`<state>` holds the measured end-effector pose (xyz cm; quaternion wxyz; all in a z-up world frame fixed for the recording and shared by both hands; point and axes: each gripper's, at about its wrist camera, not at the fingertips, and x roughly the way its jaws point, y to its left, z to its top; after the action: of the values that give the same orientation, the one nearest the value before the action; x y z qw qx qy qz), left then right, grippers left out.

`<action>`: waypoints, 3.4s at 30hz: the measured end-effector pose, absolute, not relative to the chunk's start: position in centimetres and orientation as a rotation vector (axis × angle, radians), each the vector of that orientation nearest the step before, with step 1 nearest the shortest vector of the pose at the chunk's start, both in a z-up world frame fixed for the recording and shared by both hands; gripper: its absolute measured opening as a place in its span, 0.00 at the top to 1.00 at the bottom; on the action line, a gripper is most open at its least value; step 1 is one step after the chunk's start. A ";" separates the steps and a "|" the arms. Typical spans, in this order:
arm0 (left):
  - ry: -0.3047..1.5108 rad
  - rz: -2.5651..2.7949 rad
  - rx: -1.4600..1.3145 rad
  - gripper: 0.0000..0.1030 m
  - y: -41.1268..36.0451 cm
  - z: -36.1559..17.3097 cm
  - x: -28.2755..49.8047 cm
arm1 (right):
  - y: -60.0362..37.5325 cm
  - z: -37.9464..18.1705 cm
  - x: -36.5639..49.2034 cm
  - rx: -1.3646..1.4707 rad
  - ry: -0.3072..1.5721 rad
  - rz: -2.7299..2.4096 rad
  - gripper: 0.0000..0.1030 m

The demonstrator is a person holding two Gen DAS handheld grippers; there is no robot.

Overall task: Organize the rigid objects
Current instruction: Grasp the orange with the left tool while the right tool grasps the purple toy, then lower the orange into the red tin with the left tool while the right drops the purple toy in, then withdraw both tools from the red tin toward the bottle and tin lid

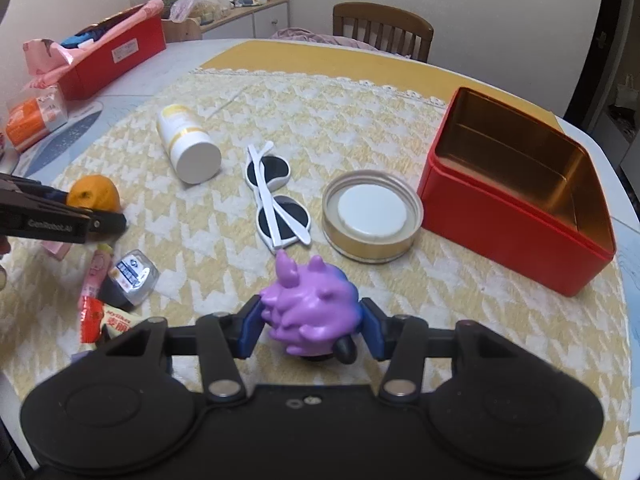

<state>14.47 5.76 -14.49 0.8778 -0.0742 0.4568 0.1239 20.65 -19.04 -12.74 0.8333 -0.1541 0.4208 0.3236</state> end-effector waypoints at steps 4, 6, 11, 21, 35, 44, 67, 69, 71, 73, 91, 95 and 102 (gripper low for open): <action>0.950 0.263 -0.164 0.48 5.2 -13.9 14.6 | -19.7 -11.9 20.9 -0.306 0.879 0.707 0.51; 0.939 0.259 -0.159 0.48 4.8 -13.2 14.6 | -20.2 -11.3 21.0 -0.291 0.867 0.712 0.51; 0.932 0.244 -0.147 0.48 3.3 -11.2 15.9 | -22.0 -9.1 22.4 -0.266 0.848 0.710 0.51; 0.889 0.132 -0.123 0.48 -1.7 -6.9 21.6 | -26.5 -5.5 27.9 -0.222 0.787 0.623 0.51; 0.887 -0.044 -0.130 0.48 -9.9 -5.1 33.9 | -29.2 -7.4 34.9 -0.222 0.794 0.549 0.51; 0.955 -0.044 -0.135 0.48 -12.7 -8.3 40.9 | -29.2 -9.8 38.1 -0.296 0.855 0.558 0.51; 1.037 -0.095 -0.081 0.48 -16.3 -12.5 47.3 | -27.2 -12.9 40.6 -0.413 0.871 0.593 0.51; 1.039 -0.097 -0.068 0.48 -16.3 -12.6 47.3 | -27.0 -12.9 40.5 -0.417 0.873 0.597 0.51; 1.041 -0.098 -0.058 0.47 -16.3 -12.6 47.4 | -27.0 -13.0 40.2 -0.431 0.867 0.597 0.51; 1.046 -0.096 -0.038 0.47 -16.5 -12.8 47.5 | -26.9 -12.9 40.1 -0.437 0.867 0.594 0.51; 0.975 -0.067 -0.015 0.38 -16.1 -9.9 45.1 | -29.0 -10.8 39.4 -0.263 0.892 0.634 0.33; 0.943 -0.061 -0.007 0.38 -15.7 -8.8 43.7 | -29.7 -10.1 38.8 -0.237 0.885 0.638 0.29; 0.897 -0.051 -0.055 0.30 -14.4 -7.0 40.5 | -31.0 -8.8 37.5 -0.192 0.871 0.637 0.21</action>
<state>40.48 -14.43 -6.97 0.9004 -0.0267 0.4335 -0.0245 37.49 -30.99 -8.81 0.8535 -0.0912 0.4140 0.3030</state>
